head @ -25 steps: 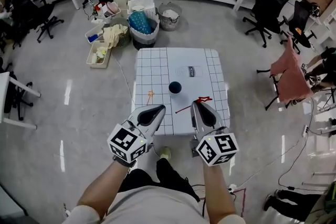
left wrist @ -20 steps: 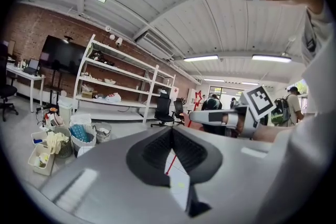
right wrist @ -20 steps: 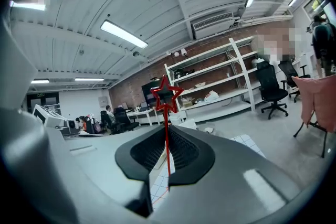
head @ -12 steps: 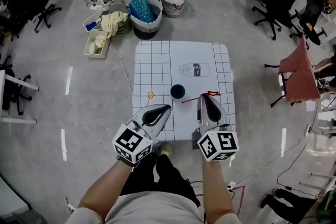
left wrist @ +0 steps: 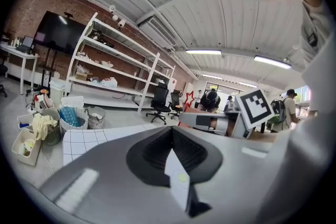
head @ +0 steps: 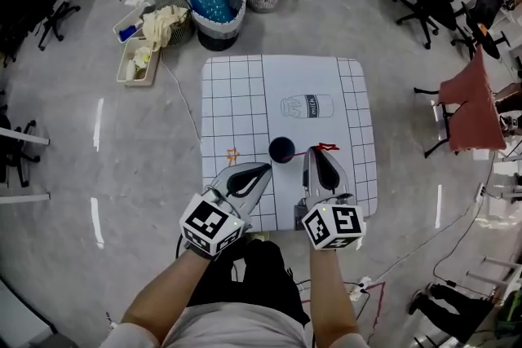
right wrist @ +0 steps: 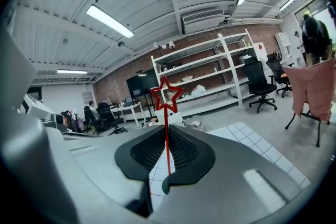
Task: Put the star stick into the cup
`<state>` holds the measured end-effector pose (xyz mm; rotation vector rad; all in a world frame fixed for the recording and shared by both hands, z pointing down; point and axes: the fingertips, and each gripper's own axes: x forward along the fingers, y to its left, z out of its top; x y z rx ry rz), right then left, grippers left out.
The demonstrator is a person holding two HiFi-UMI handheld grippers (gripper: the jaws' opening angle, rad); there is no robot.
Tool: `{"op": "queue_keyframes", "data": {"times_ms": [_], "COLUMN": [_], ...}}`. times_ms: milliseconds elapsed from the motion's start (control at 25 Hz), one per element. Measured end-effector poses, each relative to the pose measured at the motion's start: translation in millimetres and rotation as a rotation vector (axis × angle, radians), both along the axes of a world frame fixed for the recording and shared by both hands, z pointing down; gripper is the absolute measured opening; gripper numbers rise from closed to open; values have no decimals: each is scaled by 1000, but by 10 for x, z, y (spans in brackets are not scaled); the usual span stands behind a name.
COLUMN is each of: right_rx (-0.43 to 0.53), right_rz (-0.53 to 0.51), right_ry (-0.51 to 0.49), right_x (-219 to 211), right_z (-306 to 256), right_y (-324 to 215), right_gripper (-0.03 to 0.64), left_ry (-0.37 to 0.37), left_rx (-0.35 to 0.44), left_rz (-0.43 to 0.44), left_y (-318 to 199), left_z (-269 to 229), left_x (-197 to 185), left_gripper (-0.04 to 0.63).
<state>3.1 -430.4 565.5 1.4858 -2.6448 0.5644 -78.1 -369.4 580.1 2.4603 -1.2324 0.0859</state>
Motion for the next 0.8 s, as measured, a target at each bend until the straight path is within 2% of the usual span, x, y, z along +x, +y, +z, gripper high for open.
{"op": "queue_keyframes", "data": {"times_ms": [320,800], "right_rx": [-50,-105], "right_rz": [18,-20], "right_ry": [32,109], "right_x": [-71,-204], "right_z": [614,1134], "right_y": [-97,-137], "right_gripper": [29,31], "left_ry": [9,14], "left_rx": [-15,-21], "left_rz": [27,36], "left_y": [-161,-248], "left_z": [429,682], "left_x": [-31,-78], "left_gripper": [5,5]}}
